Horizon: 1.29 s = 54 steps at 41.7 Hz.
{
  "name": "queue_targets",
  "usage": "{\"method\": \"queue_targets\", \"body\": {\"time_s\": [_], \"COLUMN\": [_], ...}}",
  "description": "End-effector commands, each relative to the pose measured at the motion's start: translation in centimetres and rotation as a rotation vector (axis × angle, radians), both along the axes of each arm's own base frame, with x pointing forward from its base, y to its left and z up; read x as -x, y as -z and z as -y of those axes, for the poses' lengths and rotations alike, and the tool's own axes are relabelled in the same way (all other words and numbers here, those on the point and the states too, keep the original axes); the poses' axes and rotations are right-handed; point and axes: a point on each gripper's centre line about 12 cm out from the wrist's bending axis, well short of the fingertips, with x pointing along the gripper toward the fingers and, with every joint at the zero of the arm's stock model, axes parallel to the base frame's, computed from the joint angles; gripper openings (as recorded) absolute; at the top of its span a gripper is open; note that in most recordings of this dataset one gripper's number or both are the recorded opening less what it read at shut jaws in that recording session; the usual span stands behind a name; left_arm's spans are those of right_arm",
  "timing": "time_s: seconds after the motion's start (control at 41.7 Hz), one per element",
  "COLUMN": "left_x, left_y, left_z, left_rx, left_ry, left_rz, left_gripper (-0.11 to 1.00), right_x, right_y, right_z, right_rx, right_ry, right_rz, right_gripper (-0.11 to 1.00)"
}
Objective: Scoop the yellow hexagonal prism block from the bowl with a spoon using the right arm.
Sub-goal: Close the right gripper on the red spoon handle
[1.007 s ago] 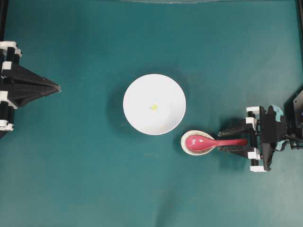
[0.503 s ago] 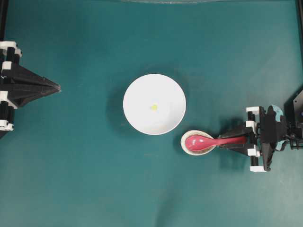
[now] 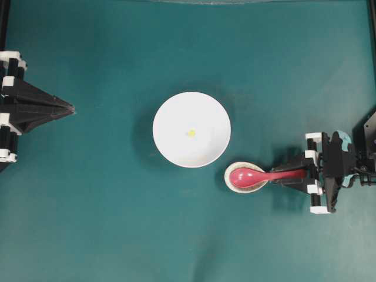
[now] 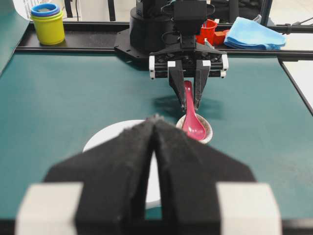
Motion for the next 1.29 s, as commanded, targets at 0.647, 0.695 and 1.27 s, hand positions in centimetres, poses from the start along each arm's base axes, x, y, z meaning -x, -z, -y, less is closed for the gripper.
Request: {"method": "queue_targets", "body": {"time_s": [0.647, 0.695, 1.27], "left_x": [-0.23, -0.24, -0.23], "left_y": [-1.19, -1.25, -1.19], "left_z": [0.01, 0.01, 0.01], "left_rx": [-0.003, -0.003, -0.003], "left_ry": [0.000, 0.000, 0.000], "left_rz": [0.035, 0.037, 0.035], "left_gripper": [0.03, 0.03, 0.03], "right_x": [-0.05, -0.06, -0.20], "right_y": [-0.47, -0.56, -0.83], "right_z": [-0.43, -0.44, -0.52], "right_rx": [-0.034, -0.037, -0.040], "right_ry": [-0.010, -0.010, -0.012], "right_rz": [-0.020, -0.018, -0.006], "right_gripper": [0.12, 0.15, 0.51]}}
